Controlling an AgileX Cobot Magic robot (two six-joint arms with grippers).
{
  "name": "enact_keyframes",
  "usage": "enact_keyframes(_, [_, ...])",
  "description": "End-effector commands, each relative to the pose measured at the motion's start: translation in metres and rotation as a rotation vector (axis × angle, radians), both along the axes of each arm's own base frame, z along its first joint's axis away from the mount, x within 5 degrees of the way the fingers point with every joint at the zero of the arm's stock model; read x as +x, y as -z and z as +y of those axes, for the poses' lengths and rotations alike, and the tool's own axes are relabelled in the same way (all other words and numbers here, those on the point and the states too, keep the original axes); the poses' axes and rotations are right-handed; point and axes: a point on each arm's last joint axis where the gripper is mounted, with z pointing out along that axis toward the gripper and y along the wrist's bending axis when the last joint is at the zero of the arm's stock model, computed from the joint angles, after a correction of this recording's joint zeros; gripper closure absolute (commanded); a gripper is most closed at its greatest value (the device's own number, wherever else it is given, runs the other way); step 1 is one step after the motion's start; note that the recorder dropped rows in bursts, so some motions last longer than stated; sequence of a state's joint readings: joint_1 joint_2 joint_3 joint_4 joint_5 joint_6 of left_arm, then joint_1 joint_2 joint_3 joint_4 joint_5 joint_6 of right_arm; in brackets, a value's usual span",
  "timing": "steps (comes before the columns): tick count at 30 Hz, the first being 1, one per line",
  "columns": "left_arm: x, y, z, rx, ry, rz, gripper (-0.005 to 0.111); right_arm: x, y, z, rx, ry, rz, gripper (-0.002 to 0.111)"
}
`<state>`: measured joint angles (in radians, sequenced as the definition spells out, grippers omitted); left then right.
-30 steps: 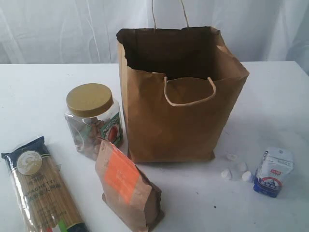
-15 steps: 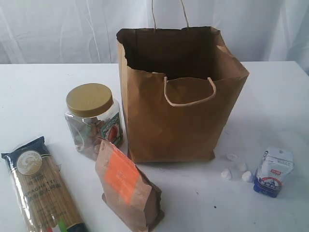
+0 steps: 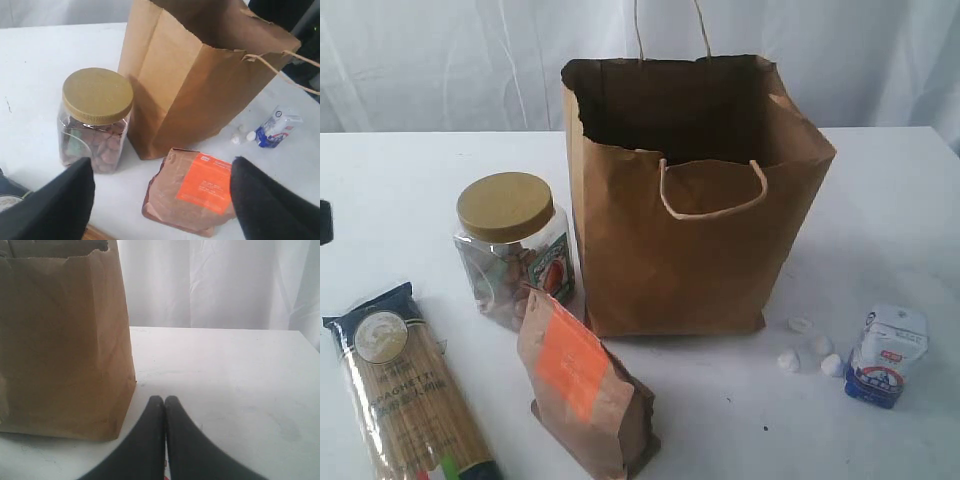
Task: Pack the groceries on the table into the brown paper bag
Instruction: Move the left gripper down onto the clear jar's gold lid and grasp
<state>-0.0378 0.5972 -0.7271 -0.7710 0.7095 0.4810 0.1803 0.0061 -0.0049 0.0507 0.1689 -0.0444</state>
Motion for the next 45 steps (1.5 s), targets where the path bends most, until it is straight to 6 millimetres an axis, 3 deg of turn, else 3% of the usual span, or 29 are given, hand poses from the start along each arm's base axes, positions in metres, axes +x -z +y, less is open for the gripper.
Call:
enact_keyframes(1, [0.047, -0.005, -0.006, 0.095, 0.125, 0.089, 0.03, 0.0, 0.001, -0.001, 0.004, 0.011, 0.001, 0.108])
enact_keyframes(4, [0.077, -0.003, -0.013, 0.153, 0.201, 0.091, 0.029, 0.0, 0.001, -0.001, 0.004, 0.011, 0.001, 0.108])
enact_keyframes(6, [0.092, -0.001, -0.023, 0.196, 0.265, 0.066, 0.021, 0.0, 0.001, -0.001, 0.004, 0.011, 0.001, 0.108])
enact_keyframes(13, [0.126, 0.018, -0.04, 0.289, 0.265, 0.054, 0.001, 0.0, 0.001, -0.001, 0.004, 0.011, 0.001, 0.108])
enact_keyframes(24, [0.178, 0.062, -0.055, 0.421, 0.193, -0.004, 0.001, 0.0, 0.001, -0.001, -0.003, 0.011, 0.0, 0.108])
enact_keyframes(28, [0.185, 0.068, -0.06, 0.369, 0.182, 0.035, 0.001, 0.0, 0.001, -0.001, -0.003, 0.011, 0.0, 0.108])
enact_keyframes(32, [0.188, 0.057, -0.071, 0.336, 0.207, 0.008, 0.001, 0.0, 0.001, -0.001, -0.003, 0.011, 0.0, 0.108])
enact_keyframes(36, [0.195, 0.067, -0.085, 0.372, 0.233, -0.011, 0.001, 0.0, 0.001, -0.001, -0.003, 0.011, 0.0, 0.108])
enact_keyframes(45, [0.207, 0.088, -0.087, 0.405, 0.22, 0.022, 0.001, 0.0, 0.001, -0.001, -0.003, 0.011, 0.0, 0.108])
